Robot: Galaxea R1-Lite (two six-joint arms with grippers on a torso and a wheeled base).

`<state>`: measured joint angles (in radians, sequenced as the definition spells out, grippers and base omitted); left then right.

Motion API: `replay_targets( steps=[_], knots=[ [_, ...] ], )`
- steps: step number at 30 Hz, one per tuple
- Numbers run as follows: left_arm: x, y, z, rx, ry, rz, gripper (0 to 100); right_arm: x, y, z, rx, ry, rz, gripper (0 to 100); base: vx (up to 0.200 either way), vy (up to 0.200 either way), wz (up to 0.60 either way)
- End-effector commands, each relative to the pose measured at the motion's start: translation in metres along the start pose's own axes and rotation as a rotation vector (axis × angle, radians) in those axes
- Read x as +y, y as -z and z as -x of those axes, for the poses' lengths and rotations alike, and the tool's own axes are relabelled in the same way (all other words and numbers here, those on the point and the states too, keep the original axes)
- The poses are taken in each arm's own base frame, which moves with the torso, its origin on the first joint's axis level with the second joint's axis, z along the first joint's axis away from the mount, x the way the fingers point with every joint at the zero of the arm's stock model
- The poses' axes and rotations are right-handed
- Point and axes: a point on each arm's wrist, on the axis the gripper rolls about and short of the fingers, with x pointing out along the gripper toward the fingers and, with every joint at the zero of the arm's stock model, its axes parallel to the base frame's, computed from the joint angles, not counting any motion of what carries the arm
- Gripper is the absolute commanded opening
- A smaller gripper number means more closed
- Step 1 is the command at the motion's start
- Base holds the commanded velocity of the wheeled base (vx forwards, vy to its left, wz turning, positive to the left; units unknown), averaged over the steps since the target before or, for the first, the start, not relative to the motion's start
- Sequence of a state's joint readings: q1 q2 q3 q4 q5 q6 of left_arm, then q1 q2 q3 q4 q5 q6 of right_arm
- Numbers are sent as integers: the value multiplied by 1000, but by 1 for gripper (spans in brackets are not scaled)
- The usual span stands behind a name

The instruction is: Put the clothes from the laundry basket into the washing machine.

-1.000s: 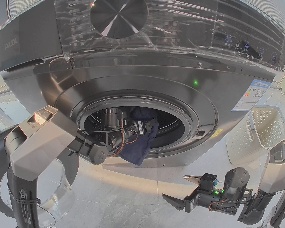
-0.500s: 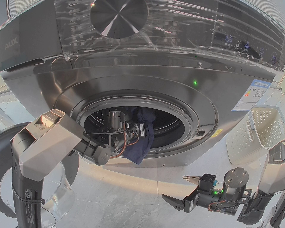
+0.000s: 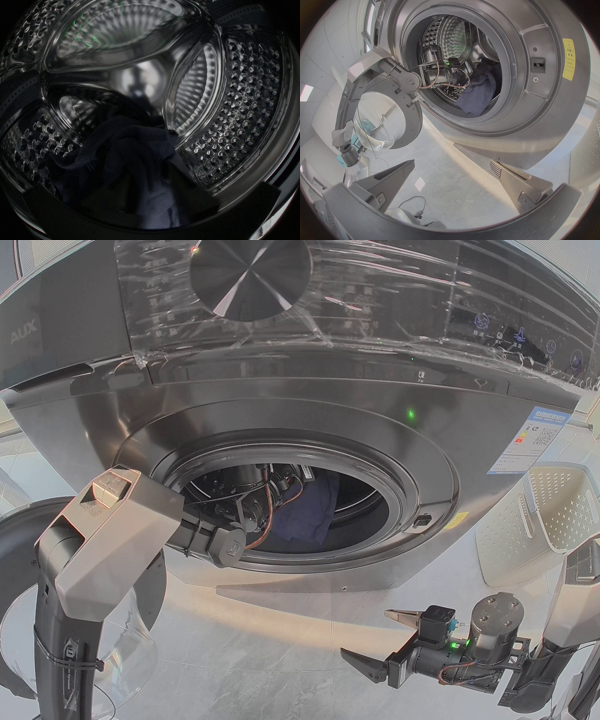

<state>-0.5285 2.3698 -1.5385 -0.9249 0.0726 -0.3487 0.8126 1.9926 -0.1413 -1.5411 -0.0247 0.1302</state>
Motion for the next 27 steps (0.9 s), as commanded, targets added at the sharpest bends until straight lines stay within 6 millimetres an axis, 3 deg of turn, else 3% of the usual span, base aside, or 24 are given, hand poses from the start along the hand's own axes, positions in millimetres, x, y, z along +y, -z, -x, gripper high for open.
replay_targets(
  steps=[1,5,8,10,11,20,21,27],
  knots=[
    [0,2,1,9,-2,1,100,0,0,0,1,0,0,100,0,0,0],
    [-3,-1,12,39,-10,-3,100,0,0,0,1,0,0,100,0,0,0],
    [-5,5,35,145,-17,-16,100,0,1,0,3,0,0,100,0,0,0],
    [-5,5,35,149,-16,-16,100,0,1,0,3,0,0,100,0,0,0],
    [0,20,42,215,-31,-32,100,0,0,0,1,-2,0,100,0,0,0],
    [19,60,26,273,-55,-86,100,1,1,-1,2,-5,1,100,0,0,0],
    [19,60,24,266,-53,-87,0,1,1,-1,2,-5,1,100,0,0,0],
    [11,48,15,209,-30,-81,0,1,0,-1,0,-5,1,100,0,0,0]
  ],
)
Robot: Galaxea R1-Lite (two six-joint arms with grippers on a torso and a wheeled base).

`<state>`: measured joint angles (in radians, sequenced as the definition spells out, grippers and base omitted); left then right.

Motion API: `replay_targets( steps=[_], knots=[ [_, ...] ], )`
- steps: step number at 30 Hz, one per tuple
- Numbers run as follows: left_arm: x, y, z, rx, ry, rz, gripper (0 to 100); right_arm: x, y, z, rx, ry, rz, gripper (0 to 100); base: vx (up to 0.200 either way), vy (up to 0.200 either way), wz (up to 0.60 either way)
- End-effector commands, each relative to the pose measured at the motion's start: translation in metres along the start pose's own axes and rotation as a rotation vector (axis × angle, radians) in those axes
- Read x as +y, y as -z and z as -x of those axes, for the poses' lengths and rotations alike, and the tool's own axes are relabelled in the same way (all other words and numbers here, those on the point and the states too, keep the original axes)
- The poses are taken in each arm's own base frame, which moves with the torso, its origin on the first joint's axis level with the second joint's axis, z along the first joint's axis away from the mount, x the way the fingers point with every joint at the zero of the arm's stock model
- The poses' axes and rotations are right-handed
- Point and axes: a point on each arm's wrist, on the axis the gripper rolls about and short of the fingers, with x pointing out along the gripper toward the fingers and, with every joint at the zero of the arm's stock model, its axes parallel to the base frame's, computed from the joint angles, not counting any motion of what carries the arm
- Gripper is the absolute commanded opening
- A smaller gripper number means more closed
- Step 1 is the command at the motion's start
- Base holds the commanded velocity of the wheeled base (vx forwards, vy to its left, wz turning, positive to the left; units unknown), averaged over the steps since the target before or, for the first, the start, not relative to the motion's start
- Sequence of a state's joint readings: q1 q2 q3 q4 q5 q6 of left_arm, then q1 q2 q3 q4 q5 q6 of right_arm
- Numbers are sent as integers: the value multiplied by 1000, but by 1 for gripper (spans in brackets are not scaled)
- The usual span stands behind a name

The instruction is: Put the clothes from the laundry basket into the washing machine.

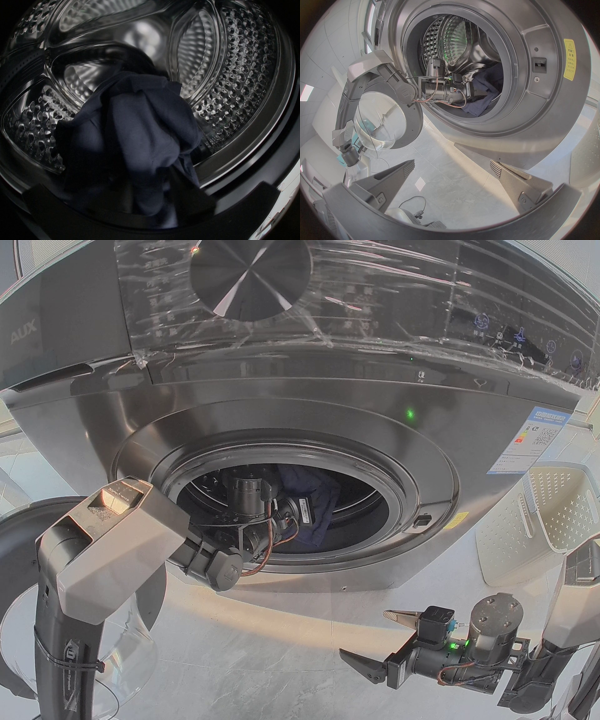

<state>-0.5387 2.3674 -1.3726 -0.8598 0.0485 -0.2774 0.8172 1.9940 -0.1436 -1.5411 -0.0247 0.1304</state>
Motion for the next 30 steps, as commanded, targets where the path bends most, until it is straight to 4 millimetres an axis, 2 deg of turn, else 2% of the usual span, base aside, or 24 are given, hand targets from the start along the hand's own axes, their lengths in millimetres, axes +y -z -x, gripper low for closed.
replay_targets(
  steps=[1,6,11,16,26,27,30],
  knots=[
    [-3,-3,-8,-32,13,6,0,0,0,-1,-1,-1,0,100,0,0,0],
    [-3,-16,-21,-130,9,28,0,0,-1,-1,-4,-1,0,100,0,0,0],
    [10,-33,-40,-315,-66,56,0,0,-2,-1,-9,-2,0,100,0,0,0],
    [14,-43,-41,-375,-59,60,0,0,-1,-2,-7,-1,-2,100,0,0,0],
    [13,-42,-40,-381,-50,55,0,0,-2,-1,-9,-2,-2,100,0,0,0],
    [11,-41,-40,-382,-47,55,100,0,-2,-1,-9,-2,-2,100,0,0,0],
    [8,-42,-40,-389,-38,58,100,0,-1,-1,-6,-1,-2,100,0,0,0]
  ],
)
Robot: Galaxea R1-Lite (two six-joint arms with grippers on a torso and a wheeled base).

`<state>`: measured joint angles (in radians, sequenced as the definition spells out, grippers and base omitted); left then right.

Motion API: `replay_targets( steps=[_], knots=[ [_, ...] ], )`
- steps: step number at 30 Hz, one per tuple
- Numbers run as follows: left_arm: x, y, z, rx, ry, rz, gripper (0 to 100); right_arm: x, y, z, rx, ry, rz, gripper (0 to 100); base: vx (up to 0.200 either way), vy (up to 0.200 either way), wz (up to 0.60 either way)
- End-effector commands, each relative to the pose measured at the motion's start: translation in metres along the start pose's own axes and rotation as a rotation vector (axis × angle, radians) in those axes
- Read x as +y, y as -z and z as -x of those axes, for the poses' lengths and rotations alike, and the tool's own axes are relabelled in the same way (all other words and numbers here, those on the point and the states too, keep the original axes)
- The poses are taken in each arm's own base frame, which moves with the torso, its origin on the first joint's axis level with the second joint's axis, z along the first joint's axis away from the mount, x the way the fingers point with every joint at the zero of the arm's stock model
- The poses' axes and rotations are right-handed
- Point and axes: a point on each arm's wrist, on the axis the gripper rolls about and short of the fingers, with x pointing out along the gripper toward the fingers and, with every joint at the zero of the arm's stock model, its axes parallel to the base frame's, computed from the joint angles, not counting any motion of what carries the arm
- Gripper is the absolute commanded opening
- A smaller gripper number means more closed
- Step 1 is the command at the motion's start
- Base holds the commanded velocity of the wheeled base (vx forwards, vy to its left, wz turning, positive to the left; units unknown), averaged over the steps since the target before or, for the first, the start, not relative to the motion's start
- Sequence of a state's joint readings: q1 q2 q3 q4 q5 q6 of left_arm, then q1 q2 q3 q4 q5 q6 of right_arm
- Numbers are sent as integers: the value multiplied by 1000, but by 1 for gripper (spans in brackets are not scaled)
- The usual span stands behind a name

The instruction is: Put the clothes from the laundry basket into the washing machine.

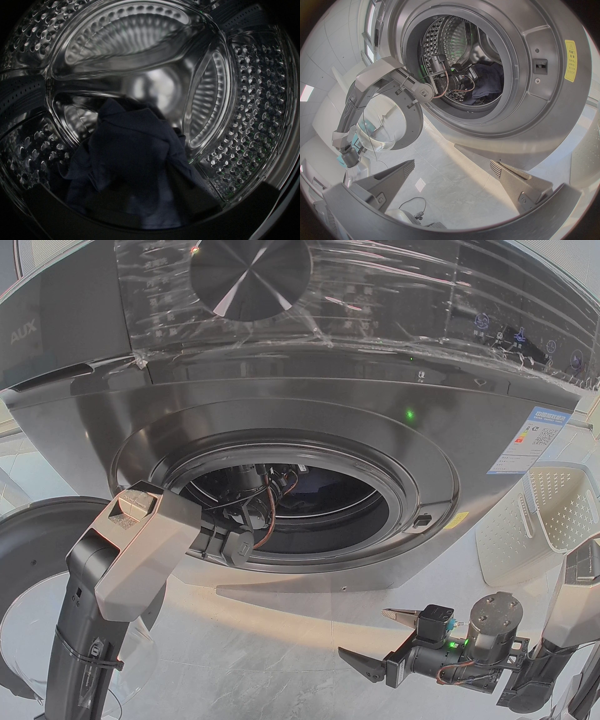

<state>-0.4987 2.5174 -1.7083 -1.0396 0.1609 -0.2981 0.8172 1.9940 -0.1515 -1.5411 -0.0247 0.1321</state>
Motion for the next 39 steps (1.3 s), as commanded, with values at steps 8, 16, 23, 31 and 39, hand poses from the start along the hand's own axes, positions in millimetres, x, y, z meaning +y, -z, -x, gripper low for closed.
replay_targets(
  steps=[8,16,23,31,39],
  knots=[
    [-23,0,23,79,17,-42,100,0,3,2,14,3,1,100,0,0,0],
    [-48,6,71,210,98,-181,100,-1,2,2,13,4,-5,100,0,0,0],
    [-59,0,126,307,189,-257,100,-2,2,5,15,10,-6,100,0,0,0],
    [-42,-10,203,386,260,-294,100,-10,4,21,33,36,-18,100,0,0,0],
    [-38,-15,262,449,307,-299,100,-5,-8,46,-31,20,-14,100,0,0,0]
  ],
)
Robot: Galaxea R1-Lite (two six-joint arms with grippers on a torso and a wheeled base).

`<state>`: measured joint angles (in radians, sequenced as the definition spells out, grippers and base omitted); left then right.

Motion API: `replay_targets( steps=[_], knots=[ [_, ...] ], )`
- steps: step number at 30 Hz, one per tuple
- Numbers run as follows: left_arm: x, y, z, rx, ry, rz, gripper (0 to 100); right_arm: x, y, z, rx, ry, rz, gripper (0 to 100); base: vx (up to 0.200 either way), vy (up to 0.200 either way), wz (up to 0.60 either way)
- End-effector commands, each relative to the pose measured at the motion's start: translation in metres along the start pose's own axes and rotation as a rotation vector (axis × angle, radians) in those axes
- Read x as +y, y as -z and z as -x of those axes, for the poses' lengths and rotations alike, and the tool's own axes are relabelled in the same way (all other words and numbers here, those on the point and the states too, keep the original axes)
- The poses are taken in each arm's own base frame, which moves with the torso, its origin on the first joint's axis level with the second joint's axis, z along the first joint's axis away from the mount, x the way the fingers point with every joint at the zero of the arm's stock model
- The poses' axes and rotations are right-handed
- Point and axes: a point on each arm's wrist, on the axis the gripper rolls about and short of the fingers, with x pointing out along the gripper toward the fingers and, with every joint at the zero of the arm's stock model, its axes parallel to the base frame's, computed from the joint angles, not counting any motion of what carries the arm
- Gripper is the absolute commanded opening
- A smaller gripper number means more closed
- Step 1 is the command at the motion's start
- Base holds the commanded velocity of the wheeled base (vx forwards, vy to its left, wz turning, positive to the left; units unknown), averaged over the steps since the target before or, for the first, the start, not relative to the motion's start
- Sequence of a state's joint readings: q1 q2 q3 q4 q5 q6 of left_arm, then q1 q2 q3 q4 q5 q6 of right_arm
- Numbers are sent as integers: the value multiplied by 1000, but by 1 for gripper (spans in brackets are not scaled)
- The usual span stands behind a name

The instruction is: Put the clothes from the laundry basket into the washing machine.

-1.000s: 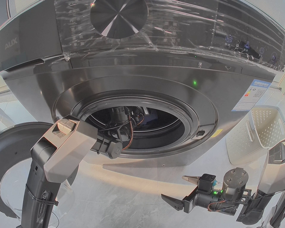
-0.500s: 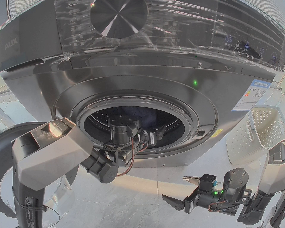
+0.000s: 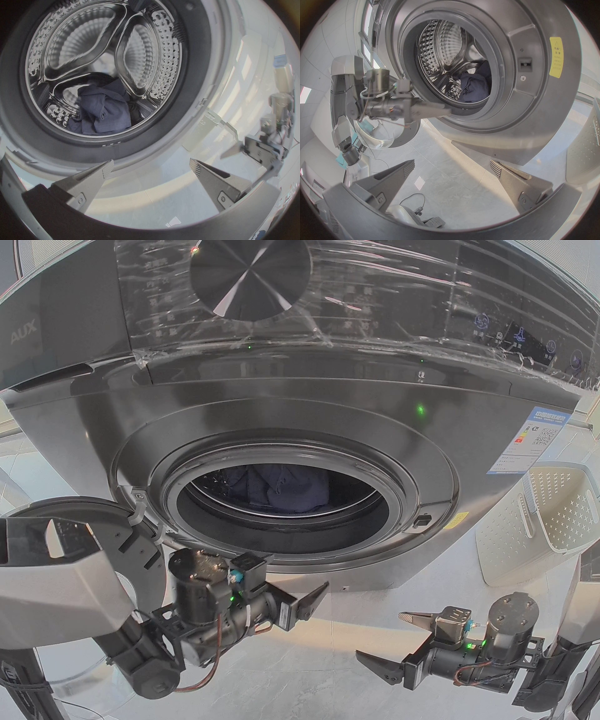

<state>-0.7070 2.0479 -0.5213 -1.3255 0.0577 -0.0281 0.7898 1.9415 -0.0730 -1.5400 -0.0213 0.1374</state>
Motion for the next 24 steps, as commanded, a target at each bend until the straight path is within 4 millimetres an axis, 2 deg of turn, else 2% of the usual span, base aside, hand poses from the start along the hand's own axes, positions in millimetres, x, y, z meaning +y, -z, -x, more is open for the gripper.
replay_targets(
  steps=[1,4,13,16,21,22,24],
  knots=[
    [-13,-9,57,-60,68,-7,100,1,-14,34,-79,0,-6,100,0,0,0],
    [-12,-12,68,-97,65,-3,100,-4,-29,47,-179,74,-44,100,0,0,0],
    [-6,-25,113,-186,57,6,100,-21,-43,78,-261,250,-79,100,-200,0,0],
    [-2,-30,131,-220,47,10,100,-25,-43,91,-254,284,-89,100,0,0,0],
    [5,-34,162,-274,25,13,100,-23,-32,122,-171,336,-100,100,-200,0,0],
    [5,-34,162,-274,25,13,100,-23,-32,122,-171,336,-100,100,-200,0,0],
    [6,-39,178,-317,28,14,100,-25,-26,138,-161,403,-111,100,0,0,0]
  ],
)
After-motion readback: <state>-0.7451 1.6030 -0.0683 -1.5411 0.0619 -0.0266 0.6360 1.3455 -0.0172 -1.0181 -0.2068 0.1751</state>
